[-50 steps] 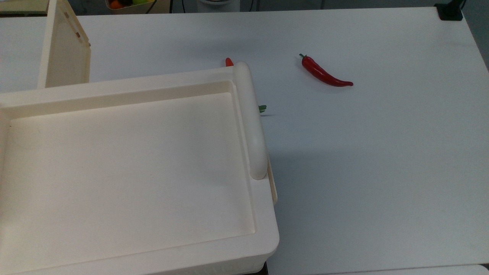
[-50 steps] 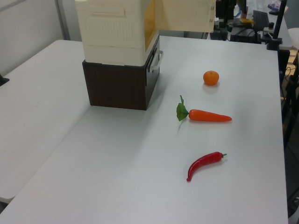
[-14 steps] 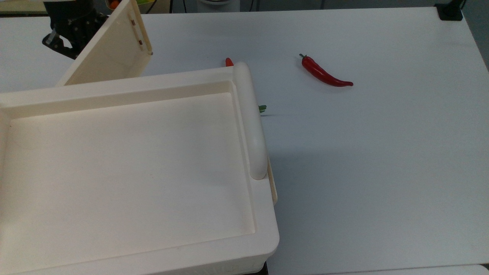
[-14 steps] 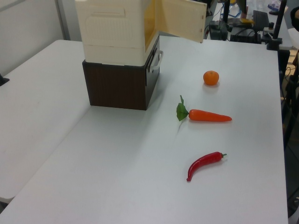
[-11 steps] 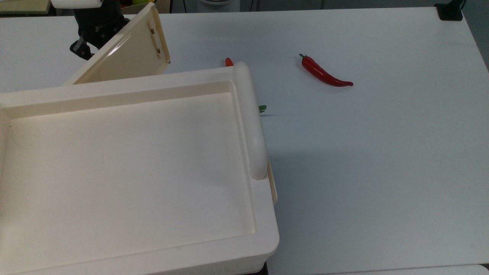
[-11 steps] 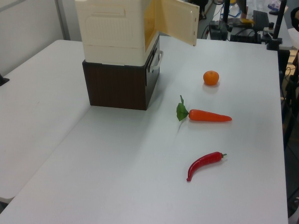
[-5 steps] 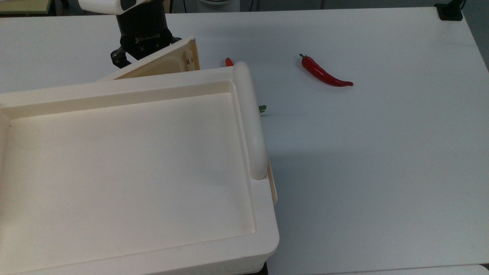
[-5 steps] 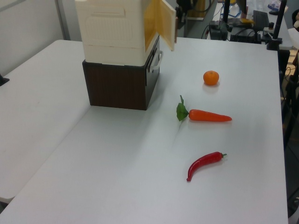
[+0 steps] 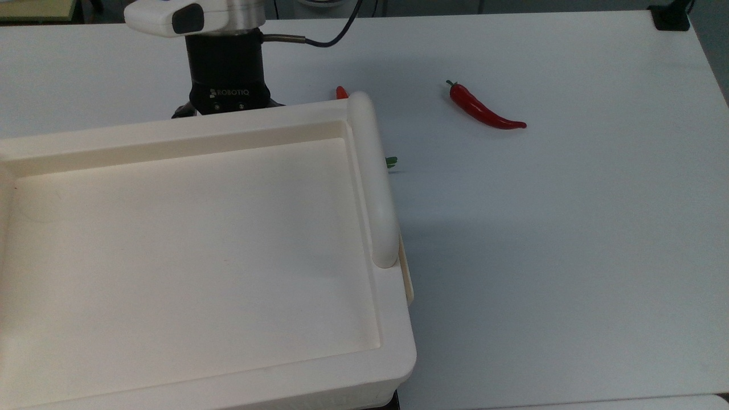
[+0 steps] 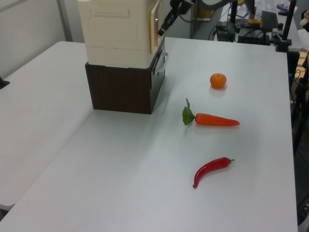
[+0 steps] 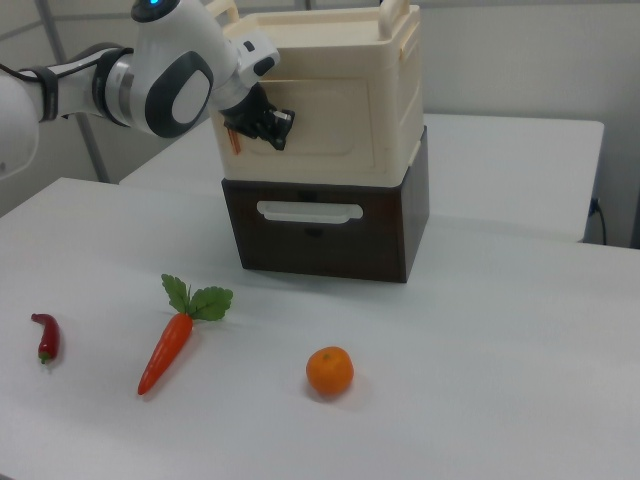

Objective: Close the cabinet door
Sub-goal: 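Withdraw the gripper away from the closed door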

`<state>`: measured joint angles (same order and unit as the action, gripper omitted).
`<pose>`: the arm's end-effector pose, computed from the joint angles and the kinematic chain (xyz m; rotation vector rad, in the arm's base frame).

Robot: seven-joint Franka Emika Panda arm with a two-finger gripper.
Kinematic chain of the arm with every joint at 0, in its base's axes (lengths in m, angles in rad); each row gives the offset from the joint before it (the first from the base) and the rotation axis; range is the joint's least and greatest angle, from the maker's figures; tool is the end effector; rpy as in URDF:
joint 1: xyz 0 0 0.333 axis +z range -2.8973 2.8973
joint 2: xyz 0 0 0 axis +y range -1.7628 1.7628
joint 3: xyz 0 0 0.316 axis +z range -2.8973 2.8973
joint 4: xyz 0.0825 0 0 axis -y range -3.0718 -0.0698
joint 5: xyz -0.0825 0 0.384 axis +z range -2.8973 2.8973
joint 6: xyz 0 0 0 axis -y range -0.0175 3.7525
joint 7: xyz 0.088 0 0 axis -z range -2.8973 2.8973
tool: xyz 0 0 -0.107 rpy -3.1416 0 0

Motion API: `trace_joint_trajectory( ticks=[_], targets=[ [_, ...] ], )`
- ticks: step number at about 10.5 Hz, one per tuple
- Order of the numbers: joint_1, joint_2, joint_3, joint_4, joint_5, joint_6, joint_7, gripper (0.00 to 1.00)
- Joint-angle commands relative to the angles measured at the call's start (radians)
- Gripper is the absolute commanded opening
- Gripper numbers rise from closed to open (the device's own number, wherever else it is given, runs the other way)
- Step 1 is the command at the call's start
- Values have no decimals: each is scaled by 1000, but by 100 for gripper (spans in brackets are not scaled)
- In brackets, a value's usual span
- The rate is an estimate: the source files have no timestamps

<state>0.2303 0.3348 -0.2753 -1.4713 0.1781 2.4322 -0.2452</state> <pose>0.7060 0.0001 0.5673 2.9545 0.2183 0.9858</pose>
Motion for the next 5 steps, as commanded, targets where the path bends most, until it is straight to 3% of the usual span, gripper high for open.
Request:
trace_joint_trajectory(
  ticks=[1,5],
  targets=[
    [15,9,-9,0,9,102,162,0],
    [15,13,-9,-4,-11,124,179,0]
  ],
)
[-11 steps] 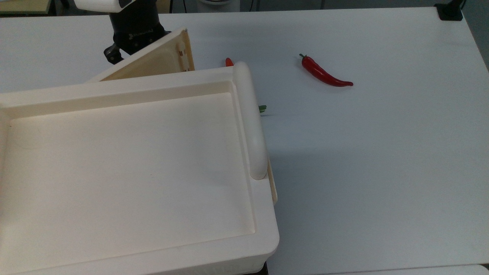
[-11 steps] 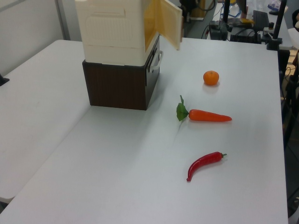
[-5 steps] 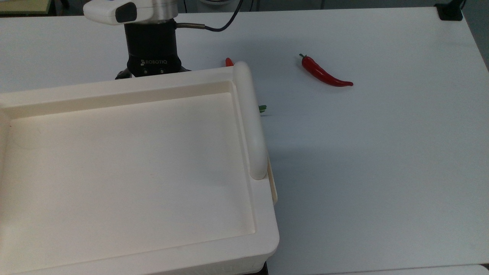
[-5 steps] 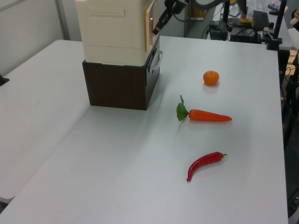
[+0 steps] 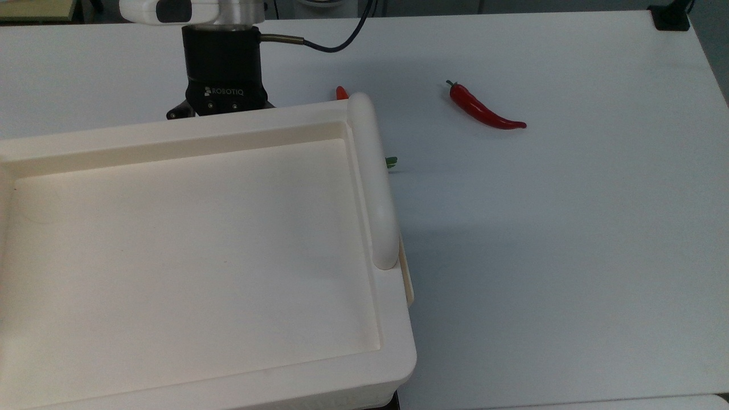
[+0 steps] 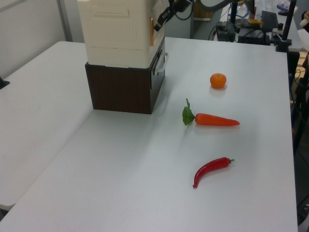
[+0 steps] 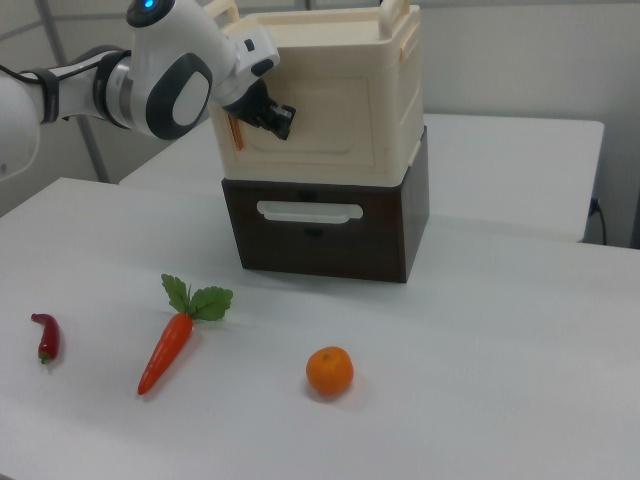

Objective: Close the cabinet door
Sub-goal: 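Withdraw the gripper away from the closed door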

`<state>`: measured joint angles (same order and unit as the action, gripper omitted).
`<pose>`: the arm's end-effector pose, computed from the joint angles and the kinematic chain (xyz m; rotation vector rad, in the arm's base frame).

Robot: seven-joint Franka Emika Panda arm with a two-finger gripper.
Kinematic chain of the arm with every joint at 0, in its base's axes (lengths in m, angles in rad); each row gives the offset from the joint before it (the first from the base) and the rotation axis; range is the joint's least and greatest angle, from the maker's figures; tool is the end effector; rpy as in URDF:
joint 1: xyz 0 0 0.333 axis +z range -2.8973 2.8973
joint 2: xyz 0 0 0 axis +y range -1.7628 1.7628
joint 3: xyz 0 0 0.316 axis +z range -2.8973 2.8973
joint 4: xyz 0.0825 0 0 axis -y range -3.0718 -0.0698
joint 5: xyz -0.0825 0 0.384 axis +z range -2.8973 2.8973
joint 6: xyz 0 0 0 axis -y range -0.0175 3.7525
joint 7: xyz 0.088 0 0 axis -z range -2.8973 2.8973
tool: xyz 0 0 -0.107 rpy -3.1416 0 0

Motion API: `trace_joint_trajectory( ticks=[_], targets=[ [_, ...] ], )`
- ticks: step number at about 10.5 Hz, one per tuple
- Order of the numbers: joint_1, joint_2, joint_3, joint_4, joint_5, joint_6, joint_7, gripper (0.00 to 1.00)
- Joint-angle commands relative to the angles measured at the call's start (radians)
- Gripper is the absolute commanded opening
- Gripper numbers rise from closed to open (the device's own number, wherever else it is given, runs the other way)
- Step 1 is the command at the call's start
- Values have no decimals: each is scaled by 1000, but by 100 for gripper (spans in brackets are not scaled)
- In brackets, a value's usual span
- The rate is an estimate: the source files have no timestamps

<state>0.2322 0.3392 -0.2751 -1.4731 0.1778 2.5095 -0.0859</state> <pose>0.7091 0.0007 0.5737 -2.9218 0.0191 -1.0878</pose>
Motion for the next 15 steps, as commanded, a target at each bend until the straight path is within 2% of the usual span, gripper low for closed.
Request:
trace_joint_trajectory(
  ticks=[1,3,6,7,9,10,11,12,13,15],
  targets=[
    [13,1,-9,-9,-12,-10,0,0],
    [7,-21,-9,-6,-8,-249,-29,0],
    [7,-92,-12,-10,-14,-646,23,1],
    [10,-124,-13,-15,-41,-761,85,2],
    [54,-199,-4,-76,-203,-888,263,7],
    [67,-239,-4,-123,-237,-890,331,19],
    [58,-265,-3,-131,-238,-896,330,53],
    [36,-276,-3,-131,-233,-902,321,100],
    [23,-276,5,-127,-233,-906,319,100],
    [-80,-285,91,-125,-232,-910,316,100]
  ],
)
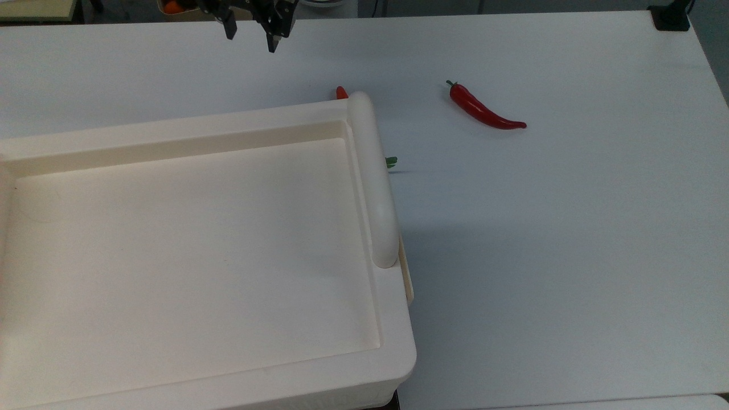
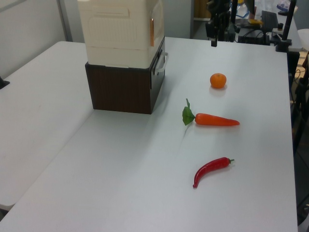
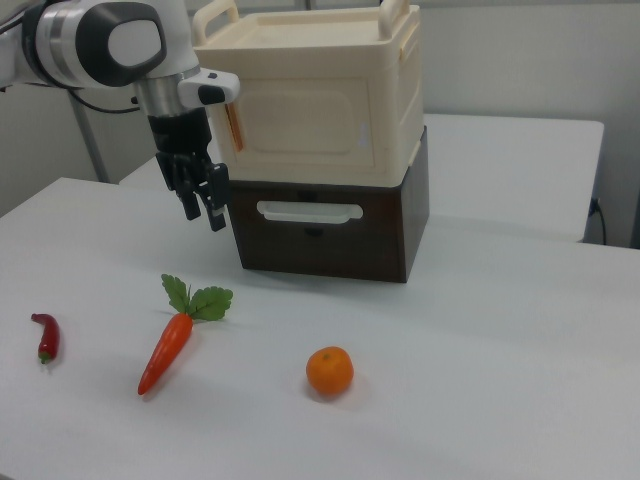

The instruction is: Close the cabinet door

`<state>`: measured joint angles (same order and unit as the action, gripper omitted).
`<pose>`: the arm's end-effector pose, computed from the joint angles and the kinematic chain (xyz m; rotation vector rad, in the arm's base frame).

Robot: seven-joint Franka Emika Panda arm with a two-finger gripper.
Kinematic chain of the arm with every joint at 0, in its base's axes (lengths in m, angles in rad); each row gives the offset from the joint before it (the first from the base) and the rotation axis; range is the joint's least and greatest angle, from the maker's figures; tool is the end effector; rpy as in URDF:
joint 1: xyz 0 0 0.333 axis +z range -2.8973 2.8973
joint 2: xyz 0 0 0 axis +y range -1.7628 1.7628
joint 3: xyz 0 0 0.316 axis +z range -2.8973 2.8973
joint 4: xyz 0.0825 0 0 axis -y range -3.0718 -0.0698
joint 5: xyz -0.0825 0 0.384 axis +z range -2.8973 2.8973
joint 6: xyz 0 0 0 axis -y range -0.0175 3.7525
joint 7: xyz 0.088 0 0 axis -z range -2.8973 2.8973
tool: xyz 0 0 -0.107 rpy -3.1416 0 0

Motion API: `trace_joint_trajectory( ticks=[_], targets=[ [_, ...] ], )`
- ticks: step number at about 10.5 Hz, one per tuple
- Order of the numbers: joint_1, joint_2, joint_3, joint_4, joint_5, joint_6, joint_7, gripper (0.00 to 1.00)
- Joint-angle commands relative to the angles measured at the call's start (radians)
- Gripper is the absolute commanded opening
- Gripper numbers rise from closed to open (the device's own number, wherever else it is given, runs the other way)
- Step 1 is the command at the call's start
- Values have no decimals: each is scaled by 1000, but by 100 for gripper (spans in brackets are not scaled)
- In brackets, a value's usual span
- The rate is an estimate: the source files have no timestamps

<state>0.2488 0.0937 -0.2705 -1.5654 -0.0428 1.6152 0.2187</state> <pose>0.5838 -0.0103 0.5796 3.0482 -0.3629 -0.0517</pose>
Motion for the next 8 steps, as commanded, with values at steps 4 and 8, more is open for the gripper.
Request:
trace_joint_trajectory(
  ticks=[4,8],
  targets=[
    [-135,-48,108,-27,0,-8,-27,100],
    [-132,-49,100,-27,6,-12,-10,100]
  ],
)
